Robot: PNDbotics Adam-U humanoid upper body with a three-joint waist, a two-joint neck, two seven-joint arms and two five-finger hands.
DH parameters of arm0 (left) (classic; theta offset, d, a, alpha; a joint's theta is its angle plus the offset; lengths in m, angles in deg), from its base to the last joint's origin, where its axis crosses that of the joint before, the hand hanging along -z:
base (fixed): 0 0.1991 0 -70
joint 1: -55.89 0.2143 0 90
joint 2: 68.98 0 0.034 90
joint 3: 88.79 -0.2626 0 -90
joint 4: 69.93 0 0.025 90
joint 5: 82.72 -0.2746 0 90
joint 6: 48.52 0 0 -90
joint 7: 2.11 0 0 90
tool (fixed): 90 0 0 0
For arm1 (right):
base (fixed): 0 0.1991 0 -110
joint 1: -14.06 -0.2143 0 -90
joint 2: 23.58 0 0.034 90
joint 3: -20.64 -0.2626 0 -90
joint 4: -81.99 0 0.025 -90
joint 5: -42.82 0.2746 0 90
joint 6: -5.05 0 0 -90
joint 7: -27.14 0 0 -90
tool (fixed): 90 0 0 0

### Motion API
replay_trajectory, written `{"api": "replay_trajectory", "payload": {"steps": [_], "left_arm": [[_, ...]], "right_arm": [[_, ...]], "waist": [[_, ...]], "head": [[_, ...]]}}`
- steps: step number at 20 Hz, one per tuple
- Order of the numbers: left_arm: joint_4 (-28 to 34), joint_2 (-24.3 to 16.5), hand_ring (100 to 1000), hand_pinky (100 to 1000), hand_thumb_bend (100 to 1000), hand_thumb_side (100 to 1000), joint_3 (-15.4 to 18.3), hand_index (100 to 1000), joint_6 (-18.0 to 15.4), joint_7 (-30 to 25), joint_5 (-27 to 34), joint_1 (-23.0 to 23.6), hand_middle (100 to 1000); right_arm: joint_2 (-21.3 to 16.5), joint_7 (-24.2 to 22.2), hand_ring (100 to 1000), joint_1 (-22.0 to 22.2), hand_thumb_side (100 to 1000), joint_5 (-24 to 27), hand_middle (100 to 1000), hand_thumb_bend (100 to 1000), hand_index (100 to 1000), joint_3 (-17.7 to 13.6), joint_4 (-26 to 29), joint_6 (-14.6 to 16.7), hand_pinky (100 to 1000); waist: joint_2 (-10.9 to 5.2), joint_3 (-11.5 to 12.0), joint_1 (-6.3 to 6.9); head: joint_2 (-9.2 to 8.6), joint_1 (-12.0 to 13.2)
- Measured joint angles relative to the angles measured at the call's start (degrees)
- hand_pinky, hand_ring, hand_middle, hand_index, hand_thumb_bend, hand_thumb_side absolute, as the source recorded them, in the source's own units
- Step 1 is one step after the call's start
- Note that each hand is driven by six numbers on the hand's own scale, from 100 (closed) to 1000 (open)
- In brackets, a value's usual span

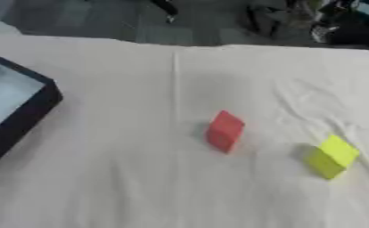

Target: Pick up the objects with one hand, pass them to the other hand, and then place them into the box on the other side of the table.

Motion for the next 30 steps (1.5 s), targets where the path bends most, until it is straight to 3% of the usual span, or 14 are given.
{"api": "replay_trajectory", "payload": {"steps": [4,9,15,18,22,30], "left_arm": [[-0.1,0.0,921,759,180,639,0.0,842,-0.3,-0.9,-0.9,0.4,896],[-0.5,-0.1,916,757,167,642,-0.1,835,-0.3,-0.9,-1.2,1.0,889],[-0.8,-0.5,914,756,161,646,-0.1,829,-0.1,-0.6,-1.7,1.5,883],[-0.8,-0.6,913,755,154,650,-0.1,826,0.1,-0.4,-1.8,1.7,881],[-1.0,-0.6,913,755,152,652,-0.1,824,0.4,-0.1,-1.8,1.9,879],[-1.1,-1.1,909,754,147,653,-0.1,820,0.7,0.4,-1.9,2.0,872]], "right_arm": [[-2.4,-6.8,925,-0.1,580,-1.1,902,136,939,-0.1,-3.7,2.6,896],[-4.8,-11.5,916,1.5,566,-1.4,891,203,935,-0.4,-5.3,5.0,893],[-6.5,-12.0,908,7.2,589,1.7,879,202,937,-0.6,-4.6,6.3,893],[-6.5,-11.2,893,10.0,577,4.2,862,185,937,-1.3,-3.3,6.8,892],[-6.5,-10.6,891,12.9,563,7.7,858,188,941,-2.5,-1.3,7.1,896],[-5.7,-10.8,870,21.3,439,9.8,828,226,929,-4.3,4.1,7.2,903]], "waist": [[0.0,-0.3,-0.04],[-0.02,-0.9,-0.75],[-0.92,-1.9,-1.76],[-0.92,-2.3,-1.78],[-0.92,-2.6,-1.78],[-0.91,-3.2,-1.78]], "head": [[-0.02,0.0],[0.15,0.0],[2.52,-1.1],[2.89,-1.6],[2.85,-2.3],[1.96,-3.0]]}}
